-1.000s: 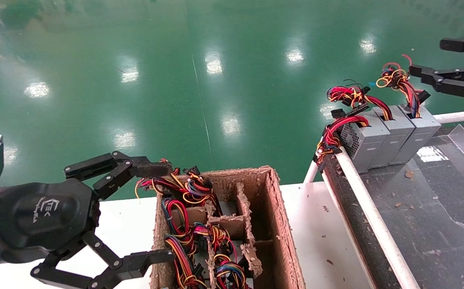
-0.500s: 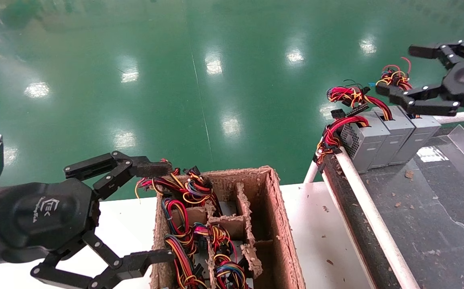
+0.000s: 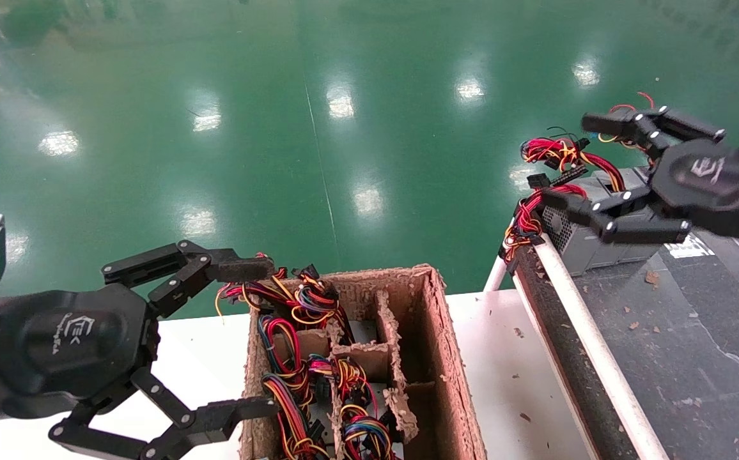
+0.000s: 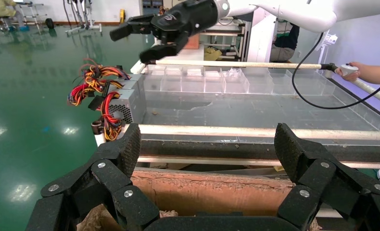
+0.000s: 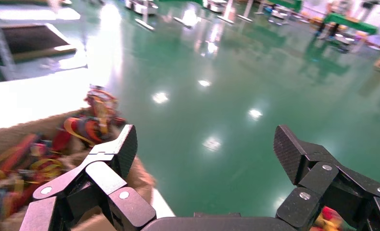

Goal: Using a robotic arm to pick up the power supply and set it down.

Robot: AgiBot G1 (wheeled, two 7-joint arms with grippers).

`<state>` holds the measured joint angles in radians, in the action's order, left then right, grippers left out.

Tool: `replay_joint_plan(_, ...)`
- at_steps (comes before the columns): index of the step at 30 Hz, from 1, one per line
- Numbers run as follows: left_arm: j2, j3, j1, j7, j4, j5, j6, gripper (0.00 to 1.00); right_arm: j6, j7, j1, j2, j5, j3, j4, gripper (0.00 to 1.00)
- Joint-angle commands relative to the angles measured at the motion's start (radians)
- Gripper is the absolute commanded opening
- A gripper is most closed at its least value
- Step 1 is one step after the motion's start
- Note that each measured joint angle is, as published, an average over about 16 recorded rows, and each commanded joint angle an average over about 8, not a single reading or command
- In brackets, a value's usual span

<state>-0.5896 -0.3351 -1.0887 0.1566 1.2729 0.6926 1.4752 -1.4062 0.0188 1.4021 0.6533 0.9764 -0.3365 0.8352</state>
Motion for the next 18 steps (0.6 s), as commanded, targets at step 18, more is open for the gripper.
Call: replay_joint_plan(18,0.0,0.0,0.0,0.0,0.0,0.0,0.0,1.0,-0.07,-0.163,-0.258,-0.033,-0.194,0.045,0.354,1.0)
